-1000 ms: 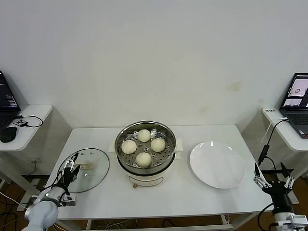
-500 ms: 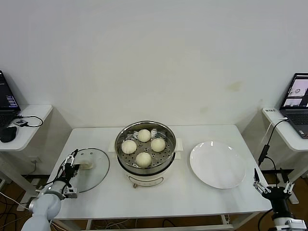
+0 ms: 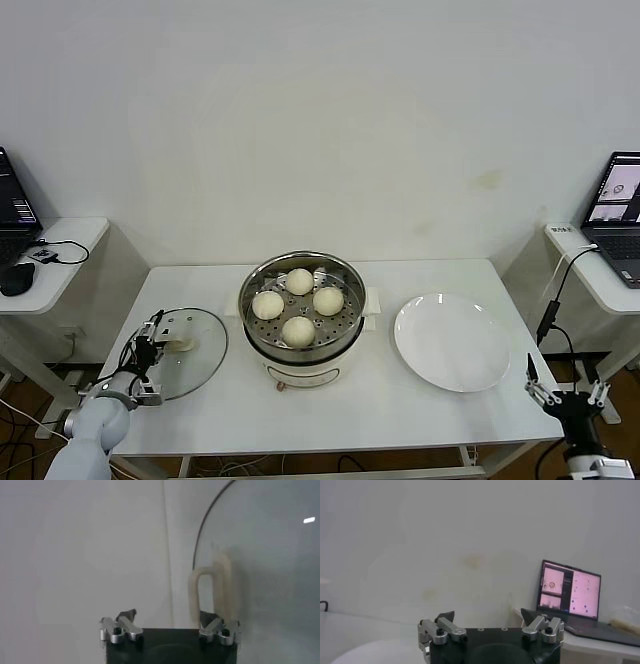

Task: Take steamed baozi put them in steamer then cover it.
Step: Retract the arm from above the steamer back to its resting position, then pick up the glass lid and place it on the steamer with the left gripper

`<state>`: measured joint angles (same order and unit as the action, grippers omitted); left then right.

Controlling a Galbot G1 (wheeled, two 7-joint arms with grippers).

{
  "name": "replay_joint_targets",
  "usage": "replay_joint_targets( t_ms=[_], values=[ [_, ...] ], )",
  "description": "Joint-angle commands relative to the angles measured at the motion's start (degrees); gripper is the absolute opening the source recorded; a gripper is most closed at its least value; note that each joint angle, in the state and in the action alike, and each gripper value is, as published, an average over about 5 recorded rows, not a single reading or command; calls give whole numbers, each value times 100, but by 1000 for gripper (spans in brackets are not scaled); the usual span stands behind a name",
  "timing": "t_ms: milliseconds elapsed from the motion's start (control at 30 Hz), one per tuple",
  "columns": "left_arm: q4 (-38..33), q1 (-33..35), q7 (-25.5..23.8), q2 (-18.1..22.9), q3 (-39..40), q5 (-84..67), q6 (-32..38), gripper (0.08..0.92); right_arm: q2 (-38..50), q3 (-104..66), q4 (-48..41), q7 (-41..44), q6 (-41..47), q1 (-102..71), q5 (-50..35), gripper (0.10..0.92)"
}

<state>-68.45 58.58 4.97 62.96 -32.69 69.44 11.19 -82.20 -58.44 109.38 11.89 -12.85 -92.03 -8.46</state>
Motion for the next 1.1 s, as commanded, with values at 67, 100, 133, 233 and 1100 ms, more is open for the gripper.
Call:
replay_joint_targets(
  t_ms=[67, 100, 133, 233, 1100],
  values=[
    [183, -69, 40, 12, 4, -98, 38, 576, -2, 22, -11, 2, -5, 4, 11, 823],
    [183, -62, 59, 17, 1, -112, 36, 541, 0, 26, -11, 3, -4, 6, 11, 823],
    [180, -54, 79, 23, -3, -131, 32, 515, 1, 30, -10, 3, -4, 7, 11, 823],
    [163, -24, 161, 40, -14, -223, 24, 429, 11, 48, -9, 3, -4, 10, 10, 823],
    [-3963, 2071, -607, -873, -1259, -1623, -1333, 149, 229, 276, -22, 30, -5, 75, 3, 823]
  ],
)
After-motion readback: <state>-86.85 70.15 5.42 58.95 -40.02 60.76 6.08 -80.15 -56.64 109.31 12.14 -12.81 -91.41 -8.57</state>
